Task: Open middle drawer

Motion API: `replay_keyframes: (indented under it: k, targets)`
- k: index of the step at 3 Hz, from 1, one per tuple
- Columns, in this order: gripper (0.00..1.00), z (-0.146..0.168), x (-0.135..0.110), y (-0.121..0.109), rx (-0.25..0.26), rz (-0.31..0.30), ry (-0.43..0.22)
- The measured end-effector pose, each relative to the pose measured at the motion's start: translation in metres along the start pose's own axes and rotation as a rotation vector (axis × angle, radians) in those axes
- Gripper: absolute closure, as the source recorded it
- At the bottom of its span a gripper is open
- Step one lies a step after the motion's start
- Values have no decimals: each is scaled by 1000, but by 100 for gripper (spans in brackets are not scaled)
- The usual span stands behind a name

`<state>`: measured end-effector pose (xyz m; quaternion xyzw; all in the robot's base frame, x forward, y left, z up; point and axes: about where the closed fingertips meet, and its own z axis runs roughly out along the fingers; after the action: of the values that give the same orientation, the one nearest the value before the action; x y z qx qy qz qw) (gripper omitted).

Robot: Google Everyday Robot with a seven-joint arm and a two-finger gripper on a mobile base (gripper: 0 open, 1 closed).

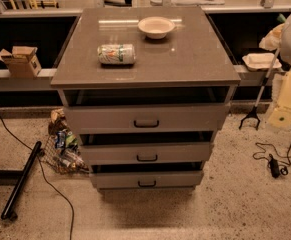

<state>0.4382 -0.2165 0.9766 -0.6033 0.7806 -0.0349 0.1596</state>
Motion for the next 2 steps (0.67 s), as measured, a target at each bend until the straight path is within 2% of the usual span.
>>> replay_keyframes:
  k: [1,2]
  targets:
    - [0,0,0,0,0,0,0]
    - [0,28,-11,8,-31,-40,-23]
